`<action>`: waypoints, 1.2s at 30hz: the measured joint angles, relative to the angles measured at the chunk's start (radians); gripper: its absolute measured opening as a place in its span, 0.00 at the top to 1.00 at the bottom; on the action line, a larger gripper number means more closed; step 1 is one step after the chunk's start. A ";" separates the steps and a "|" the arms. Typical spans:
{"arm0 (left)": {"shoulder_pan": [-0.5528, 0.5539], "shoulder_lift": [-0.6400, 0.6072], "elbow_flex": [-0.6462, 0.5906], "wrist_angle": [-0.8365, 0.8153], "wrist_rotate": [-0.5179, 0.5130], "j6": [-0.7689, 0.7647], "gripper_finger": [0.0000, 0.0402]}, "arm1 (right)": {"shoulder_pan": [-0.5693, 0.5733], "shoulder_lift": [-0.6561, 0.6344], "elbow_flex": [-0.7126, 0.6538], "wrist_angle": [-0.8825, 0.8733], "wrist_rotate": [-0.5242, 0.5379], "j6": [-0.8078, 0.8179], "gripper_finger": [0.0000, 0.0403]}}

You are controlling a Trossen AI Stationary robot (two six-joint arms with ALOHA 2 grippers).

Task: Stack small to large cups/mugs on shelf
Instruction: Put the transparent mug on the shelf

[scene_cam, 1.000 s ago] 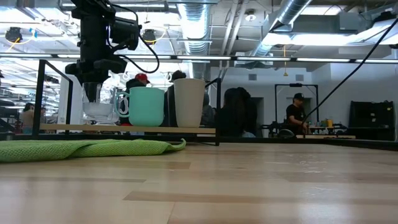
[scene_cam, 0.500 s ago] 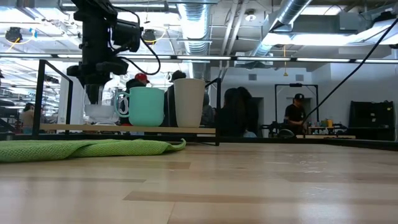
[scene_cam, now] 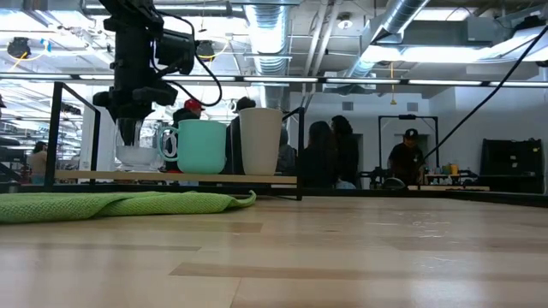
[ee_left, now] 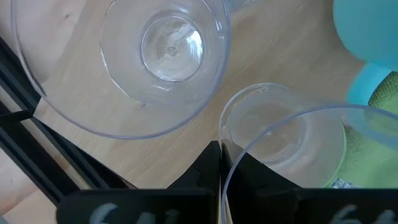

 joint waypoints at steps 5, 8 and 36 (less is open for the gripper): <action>0.000 0.008 0.000 -0.004 0.000 0.001 1.00 | 0.000 0.000 0.000 0.000 0.000 -0.010 0.56; 0.001 0.008 0.000 -0.001 0.000 0.001 0.99 | 0.000 0.000 0.000 0.000 0.000 -0.010 0.56; 0.002 0.008 0.001 -0.004 -0.001 -0.025 0.77 | 0.000 0.000 0.000 0.001 0.000 -0.011 0.56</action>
